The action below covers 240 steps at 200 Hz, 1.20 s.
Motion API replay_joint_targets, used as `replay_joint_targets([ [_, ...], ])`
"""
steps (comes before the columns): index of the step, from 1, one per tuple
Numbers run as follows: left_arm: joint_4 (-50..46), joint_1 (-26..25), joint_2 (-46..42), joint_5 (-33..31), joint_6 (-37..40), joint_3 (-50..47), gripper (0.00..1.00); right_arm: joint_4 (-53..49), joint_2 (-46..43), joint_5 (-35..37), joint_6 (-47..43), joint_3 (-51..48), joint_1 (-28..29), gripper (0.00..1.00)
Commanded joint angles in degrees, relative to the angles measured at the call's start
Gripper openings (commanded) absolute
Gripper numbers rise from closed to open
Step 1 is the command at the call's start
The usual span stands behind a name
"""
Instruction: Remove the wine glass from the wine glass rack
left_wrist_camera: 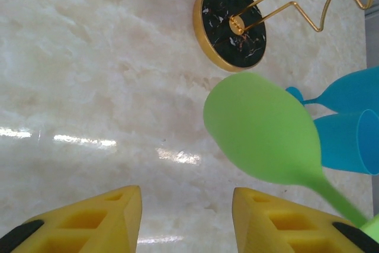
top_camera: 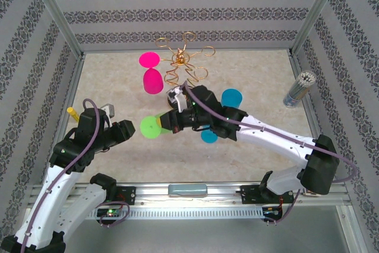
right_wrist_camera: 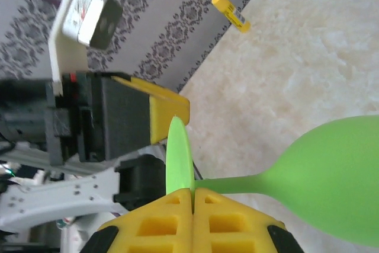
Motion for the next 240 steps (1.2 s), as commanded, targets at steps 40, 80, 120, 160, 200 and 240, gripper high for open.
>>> replay_joint_targets([
  [40, -5.3, 0.79, 1.09, 2.77, 1.0, -1.41, 0.49, 1.12, -0.67, 21.0, -19.92, -4.31, 10.22, 0.0],
  [80, -7.54, 0.8, 2.64, 5.93, 2.05, -1.34, 0.5, 4.81, 0.91, 36.69, -31.63, -7.72, 17.48, 0.0],
  [120, -9.51, 0.78, 3.83, 10.31, 1.89, -1.23, 0.51, 7.88, 5.37, 52.01, -39.61, -8.62, 22.97, 0.0],
  [160, -9.59, 0.78, 4.87, 15.99, 0.28, -1.46, 0.52, 10.78, 10.51, 60.73, -44.09, -7.86, 26.6, 0.0],
  [200, -7.61, 0.82, 5.51, 19.6, -2.31, -2.85, 0.52, 10.63, 14.29, 64.2, -45.65, -5.49, 27.9, 0.0],
  [240, -5.83, 0.78, 5.88, 21.61, -4.16, -4.53, 0.52, 13.45, 14.23, 66.7, -47.45, -6.21, 29.16, 0.0],
])
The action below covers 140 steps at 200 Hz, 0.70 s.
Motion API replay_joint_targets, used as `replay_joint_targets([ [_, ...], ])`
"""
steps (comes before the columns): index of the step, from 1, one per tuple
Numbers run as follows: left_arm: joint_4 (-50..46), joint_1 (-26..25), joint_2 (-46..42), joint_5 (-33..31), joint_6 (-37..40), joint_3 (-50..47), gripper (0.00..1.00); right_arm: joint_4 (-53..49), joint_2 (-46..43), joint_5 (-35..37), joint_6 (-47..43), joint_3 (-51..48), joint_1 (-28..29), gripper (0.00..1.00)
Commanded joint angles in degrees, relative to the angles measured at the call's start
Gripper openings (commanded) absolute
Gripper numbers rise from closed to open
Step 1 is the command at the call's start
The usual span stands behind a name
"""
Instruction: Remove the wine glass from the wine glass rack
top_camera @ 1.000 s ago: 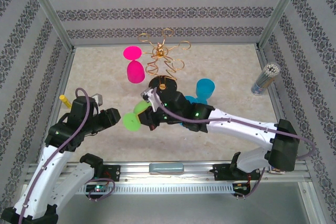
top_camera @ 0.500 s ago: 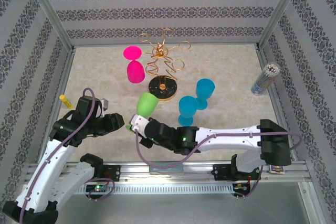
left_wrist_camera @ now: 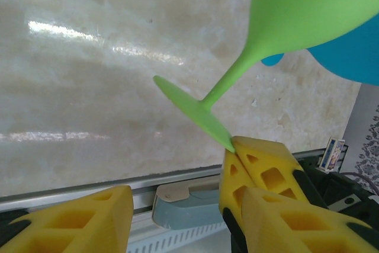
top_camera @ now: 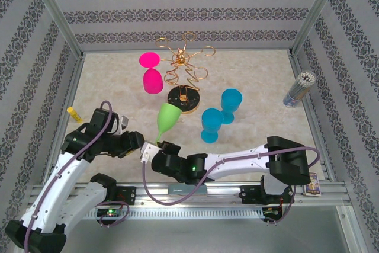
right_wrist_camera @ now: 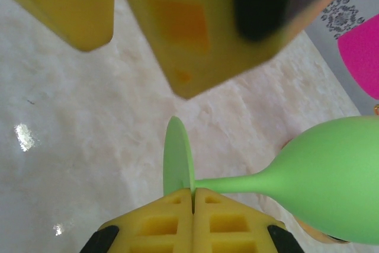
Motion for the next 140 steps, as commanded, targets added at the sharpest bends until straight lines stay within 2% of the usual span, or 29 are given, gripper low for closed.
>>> replay_joint_targets([
  [1, 1.39, 0.54, -0.12, 3.42, -2.25, -1.26, 0.52, 4.7, -0.15, 4.4, -2.67, 1.35, 1.15, 0.0],
  [61, 6.75, 0.5, -0.11, 4.9, -6.49, -4.09, 0.51, 6.94, -1.6, 5.49, -4.82, 0.29, 2.41, 0.0],
  [140, 10.01, 0.49, 0.66, 4.83, -8.07, -3.61, 0.5, 6.85, -2.13, 6.6, -6.44, 0.54, 3.2, 0.0],
])
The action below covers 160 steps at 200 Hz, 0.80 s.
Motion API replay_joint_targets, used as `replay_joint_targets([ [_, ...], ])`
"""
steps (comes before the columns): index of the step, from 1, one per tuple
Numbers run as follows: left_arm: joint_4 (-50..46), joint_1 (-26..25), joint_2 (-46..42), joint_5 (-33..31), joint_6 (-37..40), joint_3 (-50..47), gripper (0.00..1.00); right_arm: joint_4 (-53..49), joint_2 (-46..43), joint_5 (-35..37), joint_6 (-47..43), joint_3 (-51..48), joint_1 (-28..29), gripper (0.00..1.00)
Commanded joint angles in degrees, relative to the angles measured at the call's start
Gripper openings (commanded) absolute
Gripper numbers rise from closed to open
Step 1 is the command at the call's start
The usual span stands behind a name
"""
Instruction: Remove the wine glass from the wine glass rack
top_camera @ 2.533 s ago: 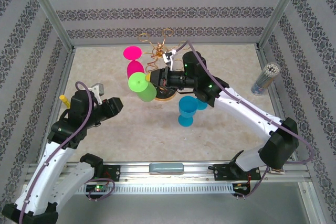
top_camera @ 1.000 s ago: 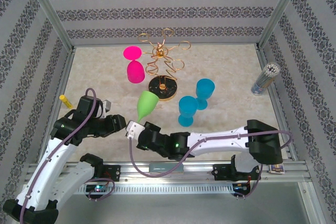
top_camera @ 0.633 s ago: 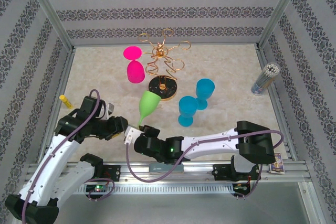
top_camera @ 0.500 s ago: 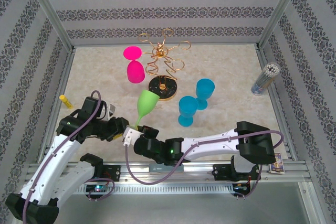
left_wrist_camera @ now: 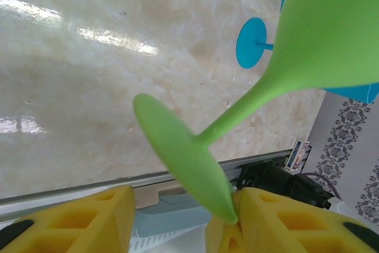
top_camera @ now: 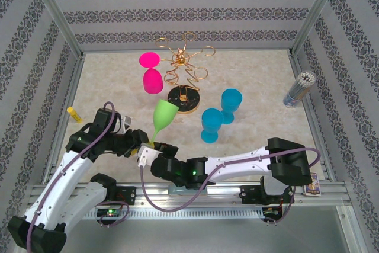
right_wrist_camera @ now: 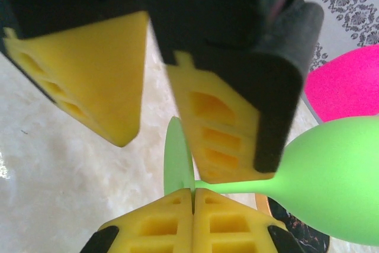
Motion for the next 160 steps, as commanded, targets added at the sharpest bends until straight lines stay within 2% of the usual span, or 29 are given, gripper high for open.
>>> replay_joint_targets([
  [1, 2.31, 0.45, -0.04, 0.43, -1.27, 0.22, 0.5, 1.15, -1.71, 1.91, -1.02, 0.49, 0.69, 0.0],
  [40, 3.16, 0.5, 0.5, 0.33, -1.65, -0.37, 0.5, 1.7, -2.41, 2.45, -1.42, 0.35, 1.04, 0.0],
  [106, 5.87, 0.51, 0.58, 0.5, -2.6, -2.53, 0.42, 3.46, -3.16, 3.05, -3.41, 0.3, 1.48, 0.0],
  [130, 6.56, 0.54, 0.49, 0.55, -2.76, -2.93, 0.35, 3.39, -3.55, 2.94, -3.31, 0.25, 1.56, 0.0],
  [160, 7.68, 0.55, -0.03, 0.68, -3.33, -3.52, 0.22, 2.89, -3.98, 2.68, -2.7, 0.41, 1.51, 0.0],
])
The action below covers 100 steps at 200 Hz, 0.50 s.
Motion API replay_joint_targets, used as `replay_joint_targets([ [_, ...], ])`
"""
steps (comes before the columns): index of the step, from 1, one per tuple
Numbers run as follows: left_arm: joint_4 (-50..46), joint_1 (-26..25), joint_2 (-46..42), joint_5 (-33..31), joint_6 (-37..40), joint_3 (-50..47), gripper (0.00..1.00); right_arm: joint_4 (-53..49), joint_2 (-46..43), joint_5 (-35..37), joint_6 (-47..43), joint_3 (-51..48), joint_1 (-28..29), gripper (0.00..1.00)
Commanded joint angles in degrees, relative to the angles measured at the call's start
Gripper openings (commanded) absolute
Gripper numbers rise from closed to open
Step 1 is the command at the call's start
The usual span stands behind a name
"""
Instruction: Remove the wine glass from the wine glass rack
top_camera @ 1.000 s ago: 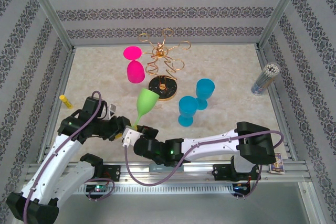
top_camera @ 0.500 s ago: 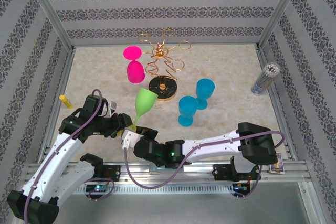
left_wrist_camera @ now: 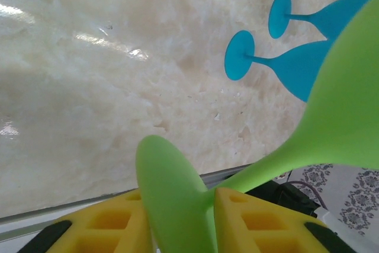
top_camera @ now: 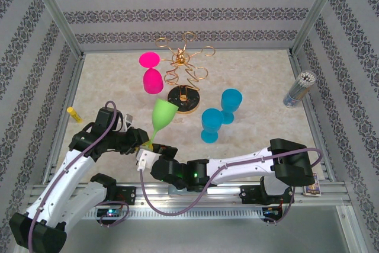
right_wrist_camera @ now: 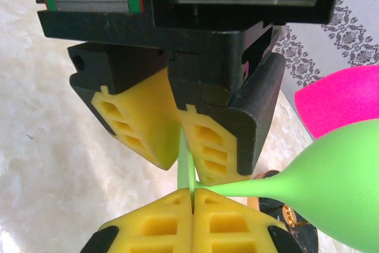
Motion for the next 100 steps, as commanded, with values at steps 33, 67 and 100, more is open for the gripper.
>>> replay_joint_targets([
  [33, 3.02, 0.52, -1.14, 0.59, -0.95, -1.95, 0.03, 2.09, -3.82, 1.31, 1.05, 0.4, 0.45, 0.0],
  [67, 6.28, 0.53, -1.62, 1.37, -2.12, -3.78, 0.0, 1.39, -5.55, 0.98, 2.2, 0.63, 0.43, 0.0],
  [100, 11.32, 0.55, -2.43, 1.75, -3.51, -5.55, 0.0, -0.26, -7.47, -0.52, 3.49, 1.33, 0.11, 0.0],
])
